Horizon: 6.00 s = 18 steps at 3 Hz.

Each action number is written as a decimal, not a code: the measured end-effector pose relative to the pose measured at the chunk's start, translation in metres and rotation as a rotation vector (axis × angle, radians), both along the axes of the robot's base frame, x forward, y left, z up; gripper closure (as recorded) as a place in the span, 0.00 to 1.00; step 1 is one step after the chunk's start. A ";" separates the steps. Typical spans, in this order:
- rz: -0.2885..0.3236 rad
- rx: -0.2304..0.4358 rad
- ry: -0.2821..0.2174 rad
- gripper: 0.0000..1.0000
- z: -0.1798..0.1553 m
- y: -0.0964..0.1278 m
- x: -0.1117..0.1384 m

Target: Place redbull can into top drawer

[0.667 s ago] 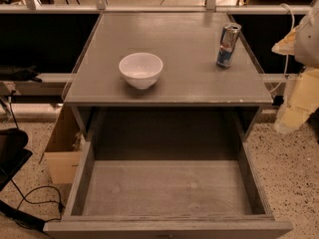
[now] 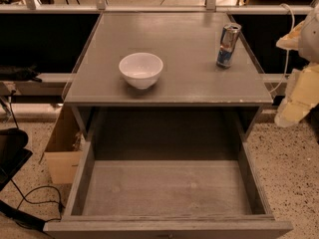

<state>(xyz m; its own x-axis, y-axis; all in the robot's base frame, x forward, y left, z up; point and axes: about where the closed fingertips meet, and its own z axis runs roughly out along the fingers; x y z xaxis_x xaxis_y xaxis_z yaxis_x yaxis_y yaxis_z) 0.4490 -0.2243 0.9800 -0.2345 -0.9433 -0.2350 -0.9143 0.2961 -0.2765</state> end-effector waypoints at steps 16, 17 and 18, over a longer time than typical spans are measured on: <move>-0.133 1.213 -0.337 1.00 -0.083 0.029 0.308; -0.144 1.199 -0.351 1.00 -0.058 0.017 0.285; -0.141 1.194 -0.369 1.00 -0.034 0.009 0.239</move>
Offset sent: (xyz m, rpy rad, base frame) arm 0.1710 -0.1327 0.0074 0.6883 -0.4092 -0.2659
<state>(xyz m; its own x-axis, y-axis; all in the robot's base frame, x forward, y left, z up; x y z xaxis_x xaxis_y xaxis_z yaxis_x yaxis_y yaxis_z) 0.6878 -0.2152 0.9464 -0.0537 -0.0695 -0.9961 -0.7798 0.6260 -0.0016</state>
